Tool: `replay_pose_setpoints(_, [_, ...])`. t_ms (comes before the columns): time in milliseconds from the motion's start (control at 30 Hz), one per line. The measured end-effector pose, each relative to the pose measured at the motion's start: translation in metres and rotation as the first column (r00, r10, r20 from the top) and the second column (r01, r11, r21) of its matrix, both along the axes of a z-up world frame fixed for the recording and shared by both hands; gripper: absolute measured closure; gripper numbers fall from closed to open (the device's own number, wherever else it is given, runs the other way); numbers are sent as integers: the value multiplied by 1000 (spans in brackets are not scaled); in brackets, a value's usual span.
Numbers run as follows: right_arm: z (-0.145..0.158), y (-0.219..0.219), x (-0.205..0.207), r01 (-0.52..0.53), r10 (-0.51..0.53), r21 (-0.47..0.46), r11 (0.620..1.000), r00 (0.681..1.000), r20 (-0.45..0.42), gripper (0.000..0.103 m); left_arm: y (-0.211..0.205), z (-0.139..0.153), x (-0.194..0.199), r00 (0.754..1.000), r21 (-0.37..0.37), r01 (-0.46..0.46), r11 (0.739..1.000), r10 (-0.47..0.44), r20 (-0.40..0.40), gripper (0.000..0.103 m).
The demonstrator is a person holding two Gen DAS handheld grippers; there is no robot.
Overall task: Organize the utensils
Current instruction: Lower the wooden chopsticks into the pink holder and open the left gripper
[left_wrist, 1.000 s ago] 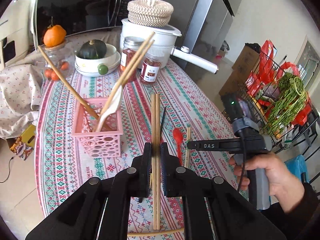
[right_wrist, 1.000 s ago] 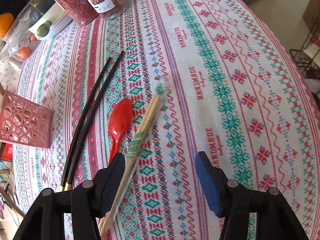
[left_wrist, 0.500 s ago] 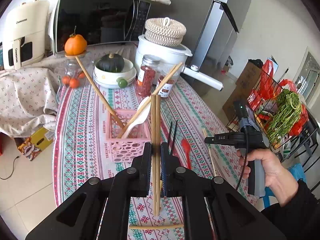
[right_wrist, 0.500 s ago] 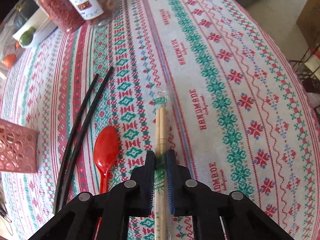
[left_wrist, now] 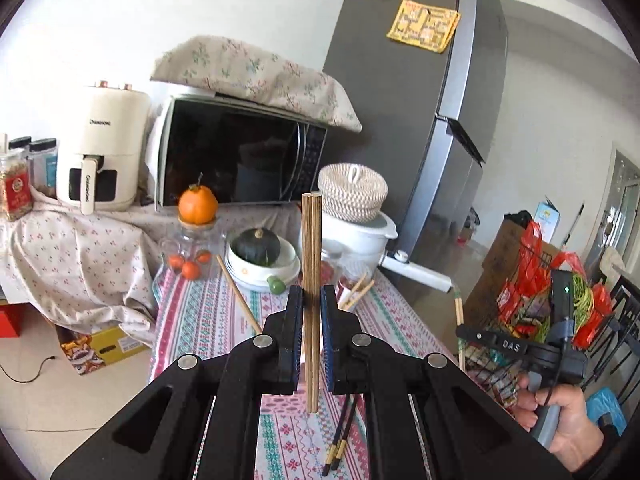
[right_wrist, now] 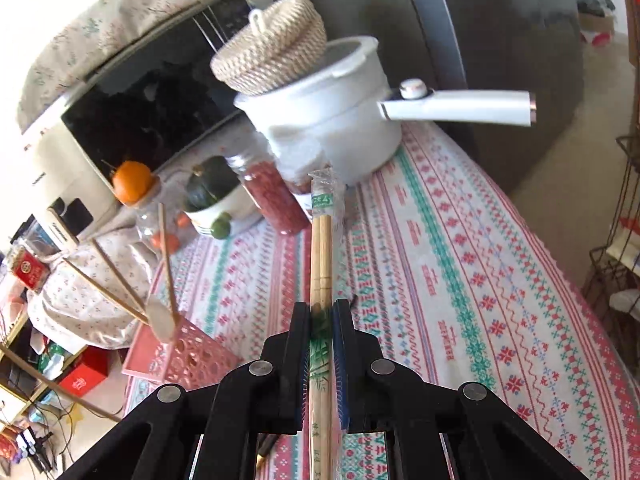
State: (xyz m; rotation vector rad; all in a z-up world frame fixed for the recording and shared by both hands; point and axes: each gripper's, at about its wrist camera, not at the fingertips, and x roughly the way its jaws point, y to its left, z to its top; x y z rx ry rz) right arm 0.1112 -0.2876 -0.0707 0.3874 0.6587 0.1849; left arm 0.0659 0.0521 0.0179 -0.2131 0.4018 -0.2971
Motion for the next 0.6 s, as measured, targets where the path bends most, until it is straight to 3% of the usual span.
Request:
replay_pose_setpoints(233, [13,16,-14,-48,49,-11,999,996,73,94,3,7,8,986,-12,-119,993,119,120,94])
replay_pose_setpoints(600, [17,30,-20,-57,56,0,998,990,130,94,-18,-55,81,991,127,-131,983,134,-22,94])
